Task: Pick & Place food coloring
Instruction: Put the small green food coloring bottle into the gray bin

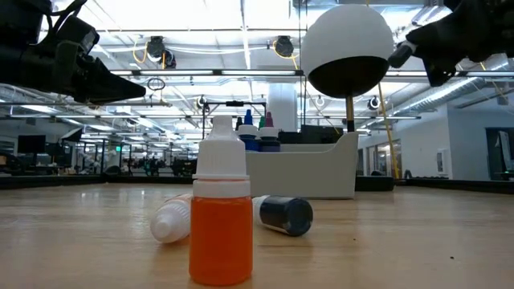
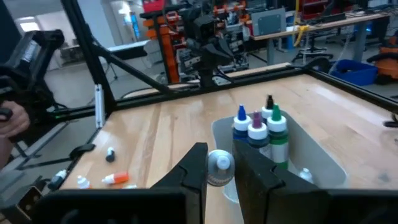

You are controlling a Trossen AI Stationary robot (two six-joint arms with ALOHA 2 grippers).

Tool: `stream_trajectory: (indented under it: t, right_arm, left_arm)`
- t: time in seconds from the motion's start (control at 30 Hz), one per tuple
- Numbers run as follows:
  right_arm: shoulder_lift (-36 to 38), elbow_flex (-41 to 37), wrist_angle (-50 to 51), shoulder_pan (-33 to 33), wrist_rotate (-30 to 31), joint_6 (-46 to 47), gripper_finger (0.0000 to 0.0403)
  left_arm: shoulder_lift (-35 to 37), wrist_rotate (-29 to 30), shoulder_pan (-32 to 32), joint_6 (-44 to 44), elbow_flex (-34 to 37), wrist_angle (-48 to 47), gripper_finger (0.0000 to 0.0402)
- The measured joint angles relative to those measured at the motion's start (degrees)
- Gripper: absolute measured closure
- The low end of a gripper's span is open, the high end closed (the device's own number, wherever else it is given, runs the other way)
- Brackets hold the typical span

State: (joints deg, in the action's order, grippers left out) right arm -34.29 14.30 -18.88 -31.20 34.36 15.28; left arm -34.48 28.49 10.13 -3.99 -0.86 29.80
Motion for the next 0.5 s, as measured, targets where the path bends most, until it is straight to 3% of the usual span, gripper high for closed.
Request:
stream_trajectory:
  t: [0.23,0.5]
  right_arm:
    - [-7.2,8.3,3.6,5.8,-6.7,-1.8,0.0357]
    - [-22.6,26.9,19.9,14.0,-13.7,-4.0,0.0357]
  left_arm:
    - [0.0,0.0,0.0,-0.3,0.0,0.0,0.0364]
    - [0.0,0.0,0.0,-0.3,0.0,0.0,0.0364]
